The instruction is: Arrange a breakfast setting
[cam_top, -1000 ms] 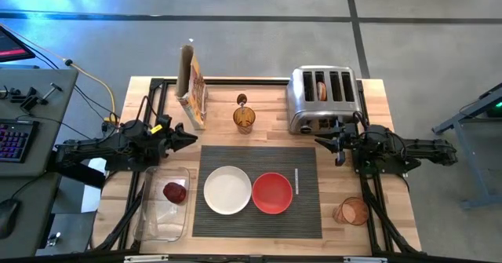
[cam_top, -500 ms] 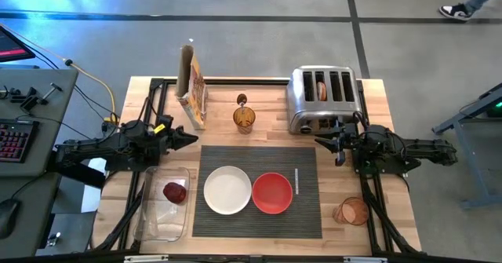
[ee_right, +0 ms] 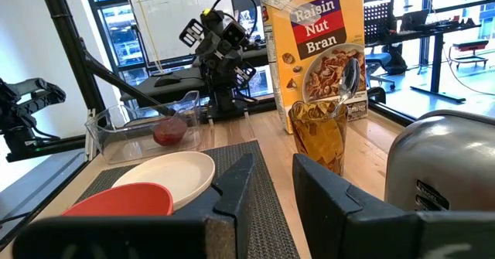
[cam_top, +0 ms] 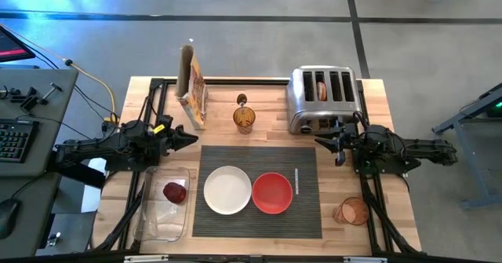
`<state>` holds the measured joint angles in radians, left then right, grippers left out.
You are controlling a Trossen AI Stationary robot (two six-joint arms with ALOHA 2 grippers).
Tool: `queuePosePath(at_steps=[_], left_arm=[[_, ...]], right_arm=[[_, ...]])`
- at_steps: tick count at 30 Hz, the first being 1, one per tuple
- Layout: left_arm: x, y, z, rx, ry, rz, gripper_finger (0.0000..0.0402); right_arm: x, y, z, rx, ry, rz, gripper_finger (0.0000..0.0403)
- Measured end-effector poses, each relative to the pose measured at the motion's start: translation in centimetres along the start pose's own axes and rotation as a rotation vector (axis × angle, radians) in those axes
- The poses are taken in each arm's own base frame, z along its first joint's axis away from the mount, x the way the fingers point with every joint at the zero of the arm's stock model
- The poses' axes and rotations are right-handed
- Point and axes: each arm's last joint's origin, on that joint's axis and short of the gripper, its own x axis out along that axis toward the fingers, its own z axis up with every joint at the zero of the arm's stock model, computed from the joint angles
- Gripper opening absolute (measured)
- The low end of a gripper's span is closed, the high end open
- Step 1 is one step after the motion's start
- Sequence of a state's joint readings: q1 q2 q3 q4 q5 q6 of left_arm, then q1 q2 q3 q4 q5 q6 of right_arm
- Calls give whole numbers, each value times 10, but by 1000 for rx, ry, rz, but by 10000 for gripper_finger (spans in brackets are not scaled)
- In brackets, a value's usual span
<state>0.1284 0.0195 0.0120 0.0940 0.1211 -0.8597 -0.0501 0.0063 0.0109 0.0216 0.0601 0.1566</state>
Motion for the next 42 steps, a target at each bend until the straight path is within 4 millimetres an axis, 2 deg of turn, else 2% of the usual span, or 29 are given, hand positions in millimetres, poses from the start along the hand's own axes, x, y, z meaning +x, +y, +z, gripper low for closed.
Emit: queuePosePath(at_steps=[25,30,35,42], left_arm=[[0,0,-2,-39,36,-15,94],[-2,-19,12,40,-12,-164,92],[-9,-43,32,173,-64,-209,82],[-9,-70,55,228,-98,-224,70]], right_arm=[[0,0,0,0,0,0,83],[0,0,0,0,0,0,83],[0,0,0,0,0,0,83],[0,0,0,0,0,0,83]])
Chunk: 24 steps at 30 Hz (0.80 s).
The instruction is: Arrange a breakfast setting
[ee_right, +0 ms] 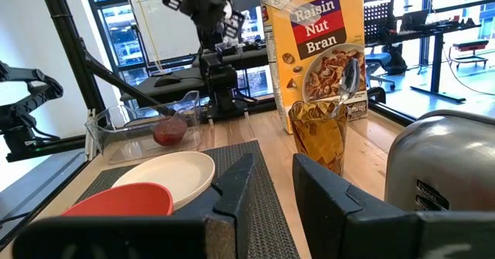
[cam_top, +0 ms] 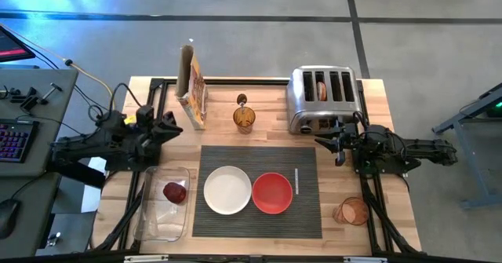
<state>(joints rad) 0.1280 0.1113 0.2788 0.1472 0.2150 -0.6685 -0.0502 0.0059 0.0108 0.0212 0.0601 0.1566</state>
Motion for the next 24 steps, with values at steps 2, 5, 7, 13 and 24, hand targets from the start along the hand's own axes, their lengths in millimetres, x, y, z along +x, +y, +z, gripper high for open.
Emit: queuePosePath(at_steps=[2,5,7,13,24], left_arm=[[5,-3,6,17,2,11,66],[15,-6,13,30,21,35,61],[22,-7,17,42,38,51,58],[48,-13,36,53,39,108,48],[102,-17,64,196,60,205,35]], right_arm=[[0,0,0,0,0,0,83],[0,0,0,0,1,0,83],[0,0,0,0,0,0,83],[0,0,0,0,0,0,83],[0,0,0,0,0,0,83]])
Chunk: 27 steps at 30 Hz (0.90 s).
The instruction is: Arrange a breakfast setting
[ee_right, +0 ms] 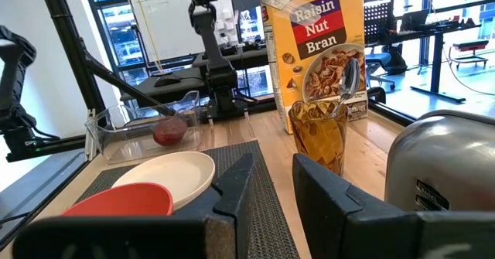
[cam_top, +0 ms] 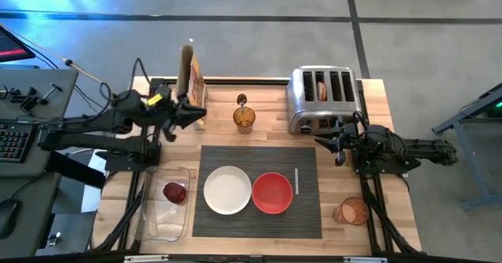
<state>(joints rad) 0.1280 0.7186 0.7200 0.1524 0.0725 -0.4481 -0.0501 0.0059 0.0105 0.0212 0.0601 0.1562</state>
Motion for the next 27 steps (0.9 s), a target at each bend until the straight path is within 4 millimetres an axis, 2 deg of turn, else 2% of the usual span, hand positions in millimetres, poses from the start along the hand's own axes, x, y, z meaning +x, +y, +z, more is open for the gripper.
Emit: queuePosePath(at_steps=[10,21,27], left_arm=[[47,11,-3,221,65,153,35],[93,38,-9,392,168,261,35],[111,49,-7,411,327,328,35]], right_arm=[[0,0,0,0,0,0,83],[0,0,0,0,0,0,83],[0,0,0,0,0,0,83]])
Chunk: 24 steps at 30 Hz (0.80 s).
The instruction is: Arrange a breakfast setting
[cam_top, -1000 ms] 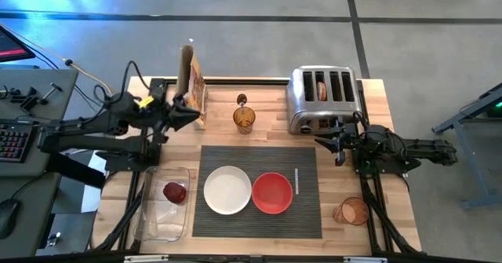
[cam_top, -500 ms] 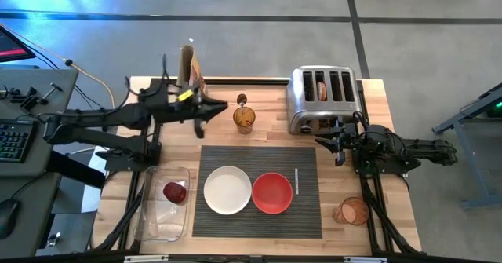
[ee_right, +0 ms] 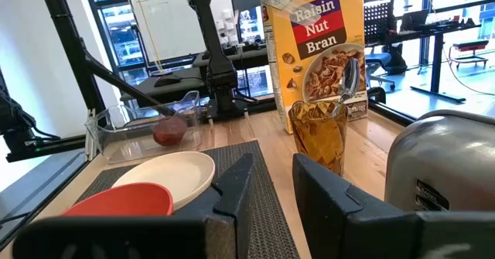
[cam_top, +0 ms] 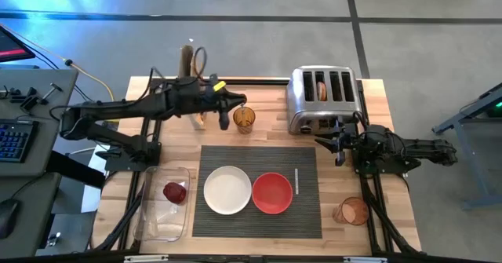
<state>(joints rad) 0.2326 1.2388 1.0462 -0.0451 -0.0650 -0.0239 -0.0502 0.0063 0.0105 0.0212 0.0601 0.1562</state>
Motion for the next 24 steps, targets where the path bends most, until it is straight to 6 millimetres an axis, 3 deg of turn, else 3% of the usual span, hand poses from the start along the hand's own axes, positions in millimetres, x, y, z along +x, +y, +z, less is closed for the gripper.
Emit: queuePosePath(at_steps=[11,24], left_arm=[[22,13,15,136,247,61,35],[44,33,3,190,337,134,35]], right_arm=[[0,0,0,0,0,0,83],[0,0,0,0,0,0,83]])
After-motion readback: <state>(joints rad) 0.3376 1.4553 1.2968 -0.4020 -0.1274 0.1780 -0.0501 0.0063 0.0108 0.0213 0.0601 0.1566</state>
